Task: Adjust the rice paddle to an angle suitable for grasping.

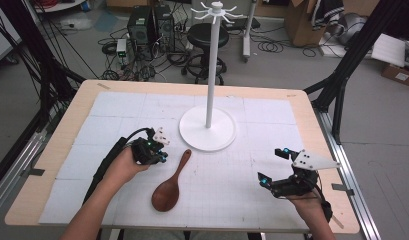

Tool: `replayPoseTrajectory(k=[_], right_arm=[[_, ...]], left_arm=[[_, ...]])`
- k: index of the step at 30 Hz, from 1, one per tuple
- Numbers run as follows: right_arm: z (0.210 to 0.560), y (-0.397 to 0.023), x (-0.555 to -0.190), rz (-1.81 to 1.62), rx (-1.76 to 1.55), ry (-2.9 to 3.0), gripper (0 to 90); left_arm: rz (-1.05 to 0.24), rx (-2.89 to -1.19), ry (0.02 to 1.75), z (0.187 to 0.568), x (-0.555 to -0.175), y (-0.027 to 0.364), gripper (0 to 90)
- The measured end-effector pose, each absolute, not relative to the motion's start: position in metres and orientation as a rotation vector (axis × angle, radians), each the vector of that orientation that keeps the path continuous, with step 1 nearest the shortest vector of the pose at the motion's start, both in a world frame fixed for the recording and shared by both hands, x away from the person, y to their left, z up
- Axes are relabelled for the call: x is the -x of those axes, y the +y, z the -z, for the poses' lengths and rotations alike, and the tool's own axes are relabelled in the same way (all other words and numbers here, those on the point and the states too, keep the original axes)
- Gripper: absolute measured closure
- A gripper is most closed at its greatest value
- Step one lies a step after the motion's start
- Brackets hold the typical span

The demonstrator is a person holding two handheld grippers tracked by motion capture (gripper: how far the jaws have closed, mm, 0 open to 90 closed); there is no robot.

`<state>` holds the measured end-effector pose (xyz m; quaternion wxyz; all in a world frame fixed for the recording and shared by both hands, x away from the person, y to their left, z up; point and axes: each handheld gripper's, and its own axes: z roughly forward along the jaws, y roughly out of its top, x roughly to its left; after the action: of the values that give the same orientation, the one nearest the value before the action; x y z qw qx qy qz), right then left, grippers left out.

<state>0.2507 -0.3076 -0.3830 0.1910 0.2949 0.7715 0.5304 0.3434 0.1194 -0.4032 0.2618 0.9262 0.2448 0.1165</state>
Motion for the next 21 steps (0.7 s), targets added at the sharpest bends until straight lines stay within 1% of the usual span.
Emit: replayPoseTrajectory(k=[12,21], right_arm=[[0.383,-0.307,-0.251,-1.493,-0.824,2.166,0.5],[0.383,-0.308,-0.25,-1.495,-0.831,2.165,0.6]], left_arm=[[-0.319,-2.569,0.631,0.416,-0.35,0.097,90.0],[-0.301,-2.607,0.568,0.422,-0.353,0.086,90.0]])
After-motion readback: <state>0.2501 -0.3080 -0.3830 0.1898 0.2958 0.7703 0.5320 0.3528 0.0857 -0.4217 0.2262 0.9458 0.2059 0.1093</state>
